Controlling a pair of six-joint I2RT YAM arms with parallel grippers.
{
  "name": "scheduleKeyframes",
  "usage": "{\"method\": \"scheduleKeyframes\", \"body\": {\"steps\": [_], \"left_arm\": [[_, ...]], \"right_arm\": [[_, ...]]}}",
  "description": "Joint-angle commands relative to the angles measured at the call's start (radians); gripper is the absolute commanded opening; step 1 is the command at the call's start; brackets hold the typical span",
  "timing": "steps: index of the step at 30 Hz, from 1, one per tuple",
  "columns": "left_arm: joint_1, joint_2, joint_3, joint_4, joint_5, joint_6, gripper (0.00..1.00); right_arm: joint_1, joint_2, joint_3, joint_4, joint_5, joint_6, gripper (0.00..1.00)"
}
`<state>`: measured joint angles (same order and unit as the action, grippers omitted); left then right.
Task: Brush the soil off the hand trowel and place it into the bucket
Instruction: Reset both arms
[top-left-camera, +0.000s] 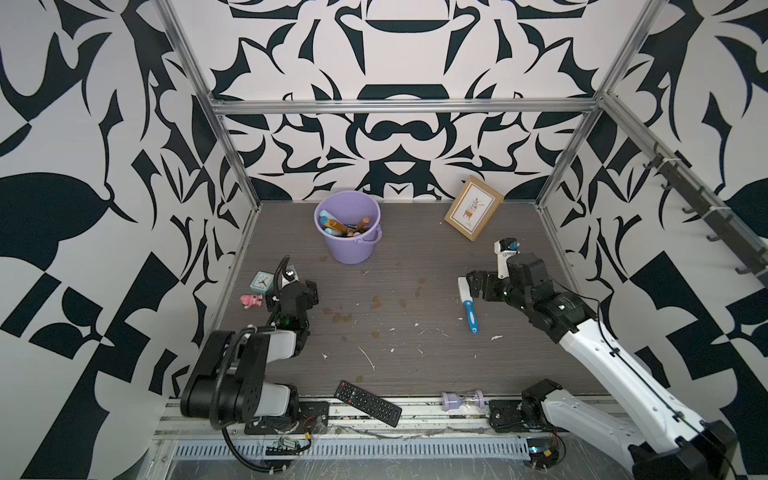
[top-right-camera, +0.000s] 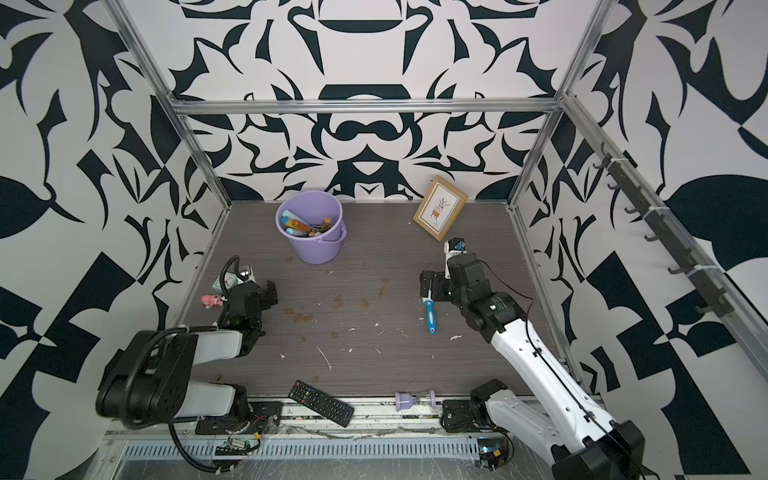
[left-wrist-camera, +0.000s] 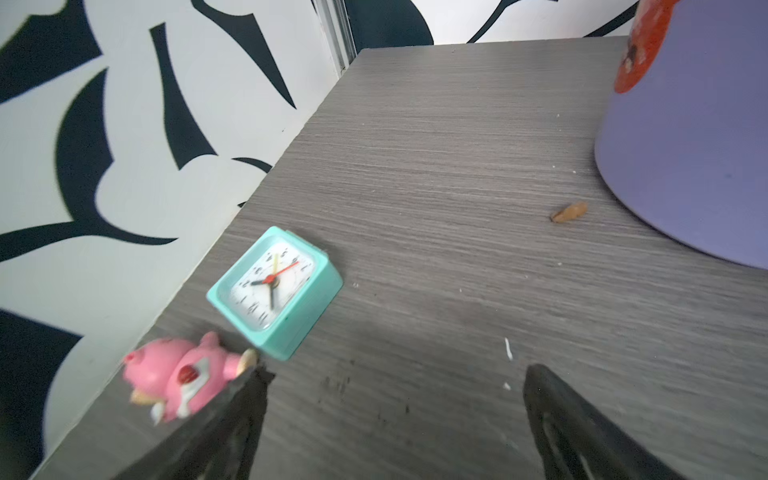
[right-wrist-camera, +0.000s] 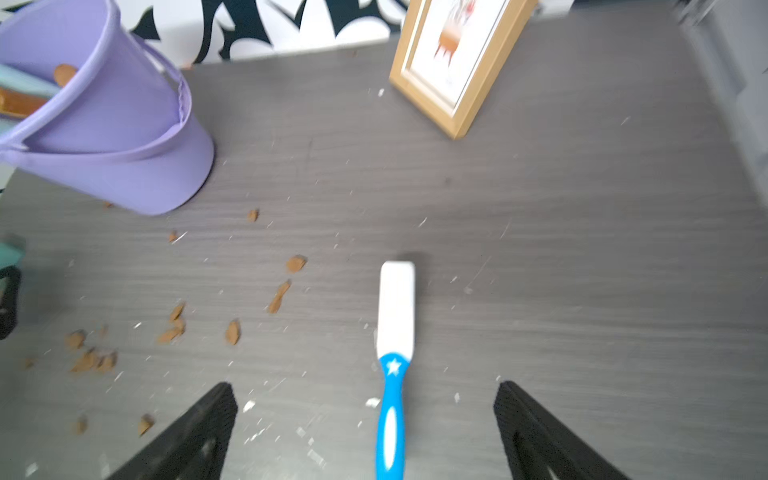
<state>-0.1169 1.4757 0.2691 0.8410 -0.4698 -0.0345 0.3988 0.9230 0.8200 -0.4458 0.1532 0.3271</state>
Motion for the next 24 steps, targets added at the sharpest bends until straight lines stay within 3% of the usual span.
{"method": "scheduleKeyframes", "body": {"steps": [1,3,4,6,9,12,14,16,21,24], "left_arm": [[0.018,0.026,0.036,0.111,0.209,-0.008,0.99],[0.031,0.139,0.000,0.368,0.216,0.037,0.99],[0.037,0.128,-0.015,0.366,0.225,0.028,0.99],[0.056,0.049,0.011,0.183,0.252,-0.017,0.99],[0.068,0.101,0.013,0.276,0.262,-0.006,0.99],[0.068,0.077,0.024,0.209,0.270,-0.024,0.99],[0.066,0.080,0.032,0.200,0.270,-0.021,0.99],[0.066,0.095,0.034,0.224,0.270,-0.009,0.99],[0.065,0.084,0.079,0.118,0.269,-0.018,1.00],[0.065,0.088,0.076,0.133,0.264,-0.017,0.99]], "right_arm": [[-0.011,-0.043,-0.140,0.261,0.225,-0.214,1.00],[-0.044,-0.001,-0.201,0.404,0.308,-0.280,1.00],[-0.082,0.047,-0.232,0.487,0.324,-0.289,1.00],[-0.167,0.158,-0.301,0.672,0.263,-0.254,1.00],[-0.243,0.374,-0.384,1.001,0.209,-0.264,1.00],[-0.246,0.538,-0.356,1.088,0.305,-0.305,1.00],[-0.304,0.575,-0.406,1.200,0.147,-0.270,1.00],[-0.313,0.654,-0.515,1.493,0.072,-0.311,1.00],[-0.301,0.640,-0.478,1.394,0.159,-0.288,1.00],[-0.299,0.636,-0.473,1.384,0.124,-0.308,1.00]]}}
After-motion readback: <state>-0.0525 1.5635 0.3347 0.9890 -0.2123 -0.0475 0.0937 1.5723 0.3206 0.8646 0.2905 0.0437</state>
